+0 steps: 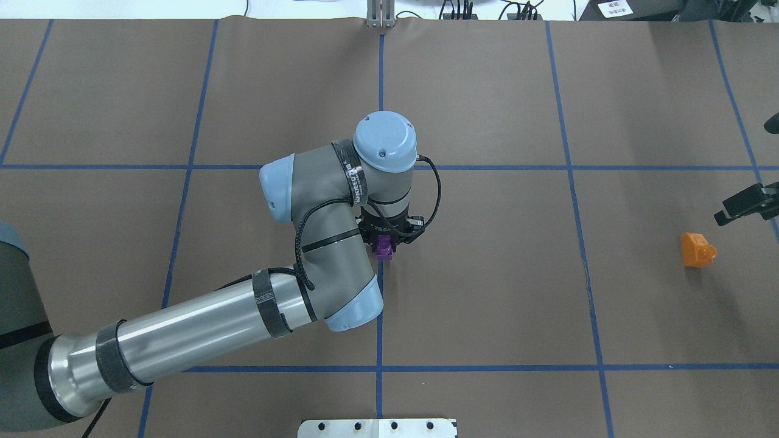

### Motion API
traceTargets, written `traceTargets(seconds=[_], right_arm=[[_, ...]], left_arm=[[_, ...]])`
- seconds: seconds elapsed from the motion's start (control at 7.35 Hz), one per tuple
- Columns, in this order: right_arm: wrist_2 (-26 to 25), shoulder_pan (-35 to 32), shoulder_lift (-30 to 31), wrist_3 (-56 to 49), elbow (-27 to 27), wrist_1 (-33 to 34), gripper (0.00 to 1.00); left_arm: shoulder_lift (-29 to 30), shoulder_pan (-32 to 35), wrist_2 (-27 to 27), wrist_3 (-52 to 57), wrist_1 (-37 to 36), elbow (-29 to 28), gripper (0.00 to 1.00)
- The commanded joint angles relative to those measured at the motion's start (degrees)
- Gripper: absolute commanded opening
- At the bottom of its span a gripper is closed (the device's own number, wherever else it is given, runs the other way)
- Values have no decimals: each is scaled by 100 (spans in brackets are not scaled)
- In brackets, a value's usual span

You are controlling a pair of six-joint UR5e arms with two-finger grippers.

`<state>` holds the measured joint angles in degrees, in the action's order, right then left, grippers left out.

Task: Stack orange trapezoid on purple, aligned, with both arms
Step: 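Set down the purple block with the left gripper while the right grasps the orange block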

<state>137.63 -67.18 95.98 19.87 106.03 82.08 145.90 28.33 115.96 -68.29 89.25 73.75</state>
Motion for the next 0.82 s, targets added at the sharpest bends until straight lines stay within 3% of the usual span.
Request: traceTargets(seconds=[0.0, 0.14, 0.27, 0.54, 0.68], right_arm=[[-17, 91, 0, -10, -57, 1, 100], [-34, 152, 0, -10, -91, 1, 100], [-34, 205, 0, -10, -92, 1, 100], [-43, 284, 0, -10, -135, -8, 100], [-69, 407, -9, -10, -188, -8, 100]], left_arm=[[-26, -38, 5, -44, 49, -19, 0], [-35, -38, -3, -27, 67, -27, 0], [-35, -47, -3, -36, 58, -28, 47], [-18, -38, -12, -53, 41, 51, 99], [-9, 66, -4, -62, 14, 278, 100]])
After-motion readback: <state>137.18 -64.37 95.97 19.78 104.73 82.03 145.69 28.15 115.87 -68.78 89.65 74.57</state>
